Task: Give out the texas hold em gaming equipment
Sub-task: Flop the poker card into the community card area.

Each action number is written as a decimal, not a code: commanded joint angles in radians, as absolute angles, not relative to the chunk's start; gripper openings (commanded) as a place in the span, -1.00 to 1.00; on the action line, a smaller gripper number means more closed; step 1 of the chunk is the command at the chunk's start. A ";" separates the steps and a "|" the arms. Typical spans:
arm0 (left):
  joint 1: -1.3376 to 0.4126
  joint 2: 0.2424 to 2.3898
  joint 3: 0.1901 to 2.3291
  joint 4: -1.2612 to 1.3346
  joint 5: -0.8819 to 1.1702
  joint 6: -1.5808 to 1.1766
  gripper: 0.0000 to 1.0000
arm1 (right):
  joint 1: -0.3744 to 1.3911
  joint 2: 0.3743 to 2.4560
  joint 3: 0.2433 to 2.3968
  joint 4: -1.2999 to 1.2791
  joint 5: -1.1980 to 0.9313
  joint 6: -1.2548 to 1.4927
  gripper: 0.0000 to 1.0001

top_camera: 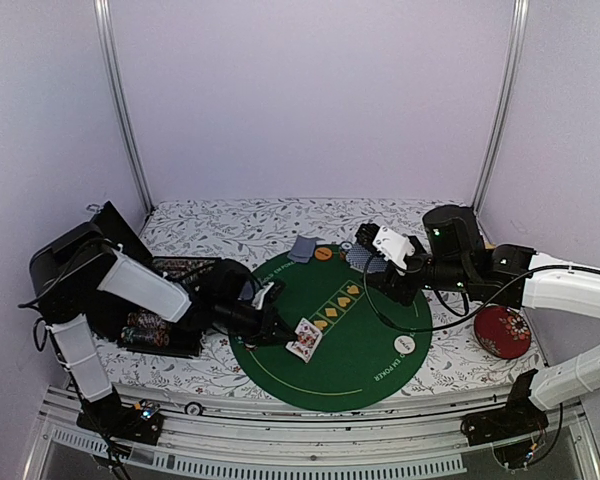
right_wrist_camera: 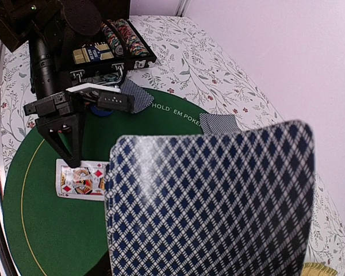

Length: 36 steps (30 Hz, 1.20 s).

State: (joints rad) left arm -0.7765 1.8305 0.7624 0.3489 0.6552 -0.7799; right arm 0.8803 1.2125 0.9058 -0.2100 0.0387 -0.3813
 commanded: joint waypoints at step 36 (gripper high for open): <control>-0.943 1.753 0.789 -0.004 0.457 -0.723 -0.28 | 0.875 1.203 0.956 -0.216 0.040 -0.380 -0.10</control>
